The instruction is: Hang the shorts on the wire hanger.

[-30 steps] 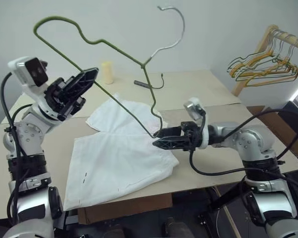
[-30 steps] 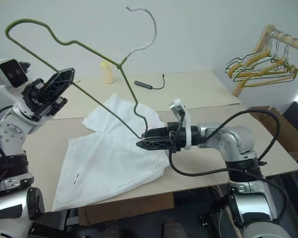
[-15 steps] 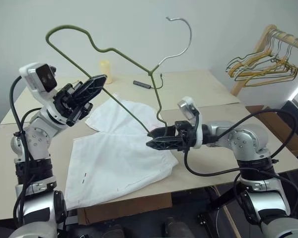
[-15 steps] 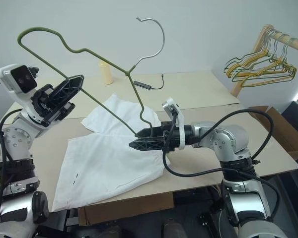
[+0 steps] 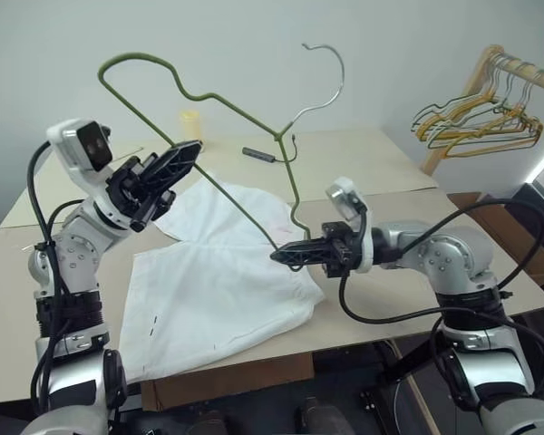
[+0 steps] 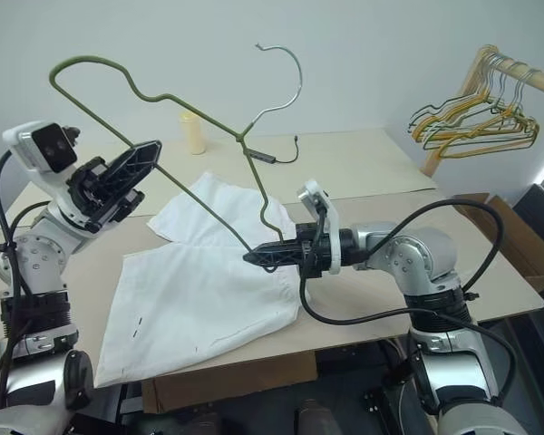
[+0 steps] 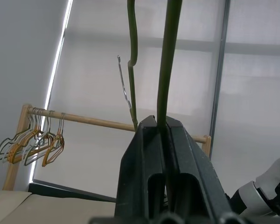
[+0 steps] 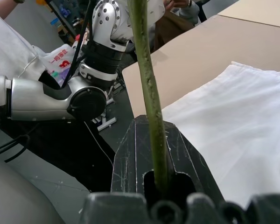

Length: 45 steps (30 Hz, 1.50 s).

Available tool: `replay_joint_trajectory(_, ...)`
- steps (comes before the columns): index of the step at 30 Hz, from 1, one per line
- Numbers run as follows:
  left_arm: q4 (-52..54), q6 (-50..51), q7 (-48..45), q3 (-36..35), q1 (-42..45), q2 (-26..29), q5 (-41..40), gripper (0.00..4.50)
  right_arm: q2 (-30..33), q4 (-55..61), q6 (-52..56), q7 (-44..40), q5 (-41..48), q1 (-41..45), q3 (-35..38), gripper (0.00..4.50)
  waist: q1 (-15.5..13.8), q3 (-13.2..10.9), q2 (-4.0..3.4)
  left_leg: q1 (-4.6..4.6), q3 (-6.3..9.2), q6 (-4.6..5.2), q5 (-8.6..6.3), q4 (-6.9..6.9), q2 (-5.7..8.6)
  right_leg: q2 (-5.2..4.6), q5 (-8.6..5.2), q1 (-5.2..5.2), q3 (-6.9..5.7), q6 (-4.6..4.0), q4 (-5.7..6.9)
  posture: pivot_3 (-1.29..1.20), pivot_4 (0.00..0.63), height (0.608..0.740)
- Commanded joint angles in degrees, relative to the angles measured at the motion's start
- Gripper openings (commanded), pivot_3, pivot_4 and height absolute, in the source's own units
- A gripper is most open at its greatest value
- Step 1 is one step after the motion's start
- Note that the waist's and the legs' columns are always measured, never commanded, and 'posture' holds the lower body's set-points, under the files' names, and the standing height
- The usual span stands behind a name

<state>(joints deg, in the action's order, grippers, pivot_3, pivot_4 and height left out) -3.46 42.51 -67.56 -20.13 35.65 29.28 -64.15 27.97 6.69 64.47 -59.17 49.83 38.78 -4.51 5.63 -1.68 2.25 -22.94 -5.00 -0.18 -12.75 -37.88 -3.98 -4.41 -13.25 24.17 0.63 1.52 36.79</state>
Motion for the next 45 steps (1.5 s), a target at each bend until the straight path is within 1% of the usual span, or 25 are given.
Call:
replay_joint_trajectory(1,1.02,-0.56,0.81,0.44,0.02,-0.10,0.85,0.53,0.23,0.19,-0.72,0.41,0.96,-0.18,2.26,0.00,-0.01,0.00,0.00,0.00,0.00,0.00,0.00,0.00,0.00,0.00,0.00,0.00,0.00,0.00,0.00,-0.08,0.000,0.740)
replay_joint_trajectory(2,1.02,-0.86,1.16,0.96,-0.31,-0.19,1.72,0.76,0.12,0.32,-0.58,0.66,1.14,-0.14,2.34,0.00,-0.02,0.00,0.00,0.00,0.00,0.00,0.00,0.00,0.00,0.00,0.00,0.00,0.00,0.00,0.00,-0.08,0.000,0.740)
replay_joint_trajectory(4,1.39,-2.21,2.71,3.38,-1.71,-0.13,5.89,1.38,-0.28,0.82,-0.30,1.57,1.96,-0.19,3.14,0.00,-0.02,0.00,0.00,0.00,0.00,0.00,0.00,0.00,0.00,0.00,0.00,0.00,0.00,0.00,0.00,-0.08,0.000,0.740)
replay_joint_trajectory(6,1.57,-4.76,5.10,8.07,-3.58,1.17,13.71,2.08,-0.60,1.16,0.59,2.98,3.35,-0.25,4.85,0.00,-0.04,0.00,0.00,0.02,-0.01,0.00,0.00,0.00,0.01,-0.01,0.00,-0.02,0.01,0.00,0.00,-0.08,0.000,0.740)
replay_joint_trajectory(7,1.59,-6.66,5.86,10.94,-4.59,2.31,18.35,2.37,-0.55,1.26,1.19,3.70,4.05,-0.33,5.70,0.00,-0.05,0.00,0.00,0.03,-0.01,0.00,0.00,0.00,0.01,0.00,0.00,-0.02,0.01,0.00,0.00,-0.08,0.000,0.740)
replay_joint_trajectory(8,1.56,-8.03,6.25,12.76,-5.22,3.01,21.38,2.67,-0.50,1.33,1.61,4.22,4.53,-0.39,6.25,0.00,-0.07,0.00,0.00,0.03,0.00,0.00,0.00,0.00,0.01,0.00,0.00,-0.03,0.00,-0.01,0.00,-0.08,0.000,0.740)
replay_joint_trajectory(10,-1.18,-11.37,7.13,16.73,-7.22,4.91,28.49,3.29,0.79,1.75,3.20,5.63,5.75,-2.04,8.33,0.00,-0.06,0.00,0.00,0.02,-0.01,0.00,0.00,0.00,0.01,0.00,0.01,0.00,0.01,-0.02,0.01,-0.09,0.000,0.740)
replay_joint_trajectory(11,-2.61,-12.70,7.28,17.63,-8.14,5.47,30.72,3.56,1.77,1.95,4.25,5.91,6.32,-3.21,9.12,0.00,-0.08,0.00,0.00,0.01,-0.01,0.00,0.00,0.00,0.01,0.00,0.01,0.00,0.00,-0.02,0.00,-0.09,0.000,0.740)
replay_joint_trajectory(13,-4.13,-15.93,5.49,19.28,-10.33,7.50,34.46,4.24,3.92,2.23,6.71,6.63,7.25,-6.16,10.18,0.00,-0.06,0.00,0.00,0.00,-0.02,-0.01,-0.01,0.00,0.00,-0.01,0.00,0.01,0.00,-0.02,-0.03,-0.10,0.000,0.740)
replay_joint_trajectory(14,-4.14,-17.46,4.92,19.86,-11.27,8.37,36.08,4.47,5.20,2.42,8.13,6.92,7.67,-7.71,10.43,0.00,-0.05,0.00,0.00,-0.03,-0.03,-0.01,-0.01,0.01,0.00,-0.01,0.00,0.03,-0.01,-0.02,-0.05,-0.10,0.000,0.740)
replay_joint_trajectory(16,-3.34,-19.82,5.06,20.27,-12.45,9.31,38.45,4.47,7.22,2.19,11.04,8.42,8.26,-10.58,11.34,0.00,-0.06,-0.01,-0.01,-0.13,-0.04,-0.01,-0.03,0.01,0.00,-0.04,-0.01,0.13,0.00,-0.03,-0.05,-0.11,0.000,0.740)
replay_joint_trajectory(18,-1.21,-20.56,3.58,19.50,-13.37,9.85,37.79,4.47,8.98,2.97,11.04,9.51,7.06,-14.09,11.87,0.00,-0.12,0.00,-0.01,-0.18,-0.04,-0.01,-0.02,0.01,0.00,-0.05,0.00,0.18,0.00,-0.03,-0.05,-0.11,0.000,0.740)
replay_joint_trajectory(20,0.56,-20.98,2.74,18.74,-13.90,9.80,36.79,4.47,10.54,1.04,13.49,10.51,6.20,-16.16,11.63,0.00,-0.19,-0.01,-0.01,-0.17,-0.03,-0.01,-0.02,0.00,0.00,-0.05,0.00,0.15,-0.01,-0.03,-0.05,-0.11,0.000,0.740)
replay_joint_trajectory(23,2.78,-18.43,2.33,19.00,-13.47,9.69,35.44,4.47,14.12,-2.22,14.96,8.70,6.44,-20.93,13.50,0.00,-0.18,0.00,-0.01,-0.12,-0.02,-0.01,-0.02,0.00,0.00,-0.06,-0.01,0.10,-0.02,-0.02,-0.05,-0.11,0.000,0.740)
replay_joint_trajectory(25,4.01,-17.89,2.19,19.28,-13.58,9.80,35.62,4.47,15.75,-4.55,16.62,8.00,6.61,-22.34,13.64,0.00,-0.14,0.00,-0.01,-0.10,-0.04,0.00,-0.02,0.00,0.01,-0.05,-0.01,0.08,0.00,-0.02,-0.06,-0.11,0.000,0.740)
replay_joint_trajectory(27,5.63,-17.53,1.56,19.35,-13.77,9.71,35.12,4.47,17.05,-10.88,21.14,7.09,6.74,-21.71,13.10,0.00,0.04,0.00,0.00,-0.06,-0.05,0.00,-0.02,0.00,0.01,-0.04,-0.01,0.06,0.02,-0.01,-0.05,-0.12,0.000,0.740)
replay_joint_trajectory(30,7.87,-15.95,1.51,18.65,-13.76,8.68,33.00,4.47,20.55,-20.40,25.59,1.42,7.37,-20.81,12.23,0.00,0.12,0.00,-0.01,0.04,-0.08,0.00,-0.02,0.00,0.00,-0.02,-0.02,-0.01,0.08,0.02,-0.04,-0.12,0.000,0.740)
replay_joint_trajectory(33,8.99,-15.00,1.81,18.58,-14.12,8.74,32.48,4.47,23.67,-24.98,27.37,-3.50,6.58,-19.08,8.93,0.00,0.21,0.00,-0.02,0.08,-0.08,0.01,-0.01,-0.01,0.01,-0.02,-0.03,-0.03,0.09,0.03,-0.03,-0.12,0.000,0.740)
replay_joint_trajectory(35,9.61,-15.46,1.16,18.81,-14.94,9.07,32.51,4.47,24.75,-27.54,27.01,-6.17,5.52,-17.74,6.67,0.00,0.42,0.00,-0.03,0.11,-0.04,0.01,-0.02,-0.01,0.01,0.02,-0.15,-0.04,0.12,0.22,-0.02,-0.11,0.000,0.740)
replay_joint_trajectory(37,10.56,-15.48,1.23,18.74,-16.00,9.27,32.40,4.47,25.56,-27.87,24.50,-8.80,3.74,-16.85,3.51,0.00,0.75,0.00,-0.03,0.13,-0.03,0.01,-0.02,-0.01,0.01,0.03,-0.20,-0.05,0.15,0.32,-0.02,-0.11,0.000,0.740)
replay_joint_trajectory(41,11.88,-14.92,1.35,18.00,-17.55,9.83,31.81,4.47,24.01,-31.51,23.47,-10.44,0.96,-13.46,-0.13,0.00,0.84,0.00,-0.03,0.11,-0.03,0.01,-0.02,-0.01,0.03,0.01,-0.21,-0.04,0.15,0.36,-0.02,-0.10,0.000,0.740)
replay_joint_trajectory(45,12.78,-14.51,1.85,17.41,-18.19,10.35,31.37,4.47,22.84,-34.74,19.67,-12.43,-3.21,-11.63,-4.02,0.00,0.66,0.00,-0.03,0.10,-0.01,0.01,-0.02,-0.02,0.03,0.02,-0.21,-0.04,0.14,0.37,-0.02,-0.08,0.000,0.740)
